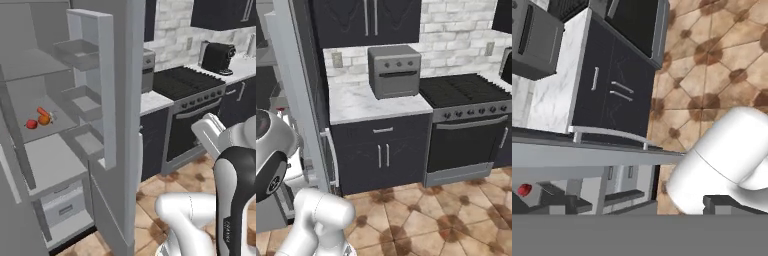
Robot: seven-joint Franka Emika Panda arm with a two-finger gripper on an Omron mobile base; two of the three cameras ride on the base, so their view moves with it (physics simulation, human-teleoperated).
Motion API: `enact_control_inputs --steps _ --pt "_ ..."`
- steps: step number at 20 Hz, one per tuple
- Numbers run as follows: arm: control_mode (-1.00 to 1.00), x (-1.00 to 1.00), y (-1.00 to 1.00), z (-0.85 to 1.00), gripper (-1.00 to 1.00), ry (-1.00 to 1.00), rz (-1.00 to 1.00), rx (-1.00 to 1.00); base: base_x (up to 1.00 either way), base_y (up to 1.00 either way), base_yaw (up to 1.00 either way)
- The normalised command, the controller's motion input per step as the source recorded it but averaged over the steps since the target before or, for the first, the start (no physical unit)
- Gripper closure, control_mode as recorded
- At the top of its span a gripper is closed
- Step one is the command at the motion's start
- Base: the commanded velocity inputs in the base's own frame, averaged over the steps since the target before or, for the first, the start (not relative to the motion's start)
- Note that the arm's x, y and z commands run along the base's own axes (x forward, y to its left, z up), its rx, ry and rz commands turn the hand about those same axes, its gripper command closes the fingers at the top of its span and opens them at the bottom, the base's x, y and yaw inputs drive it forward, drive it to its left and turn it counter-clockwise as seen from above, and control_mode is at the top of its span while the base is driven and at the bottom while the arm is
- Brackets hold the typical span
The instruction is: Take the fish and mango from the highest rack and move them to the second highest rack where the carrot and bell pepper are located, to maximize freezer space. Close the freezer door after rearranging.
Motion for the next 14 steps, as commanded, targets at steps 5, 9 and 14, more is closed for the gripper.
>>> enact_control_inputs --steps 5,9,14 --pt "1.0 0.0 0.0 0.0 -1.0 0.0 0.0 0.0 0.31 -0.83 0.48" --pt "1.0 0.0 0.0 0.0 -1.0 0.0 0.0 0.0 0.46 -0.79 0.59" --pt "1.0 0.0 0.0 0.0 -1.0 0.0 0.0 0.0 0.57 -0.73 0.65"
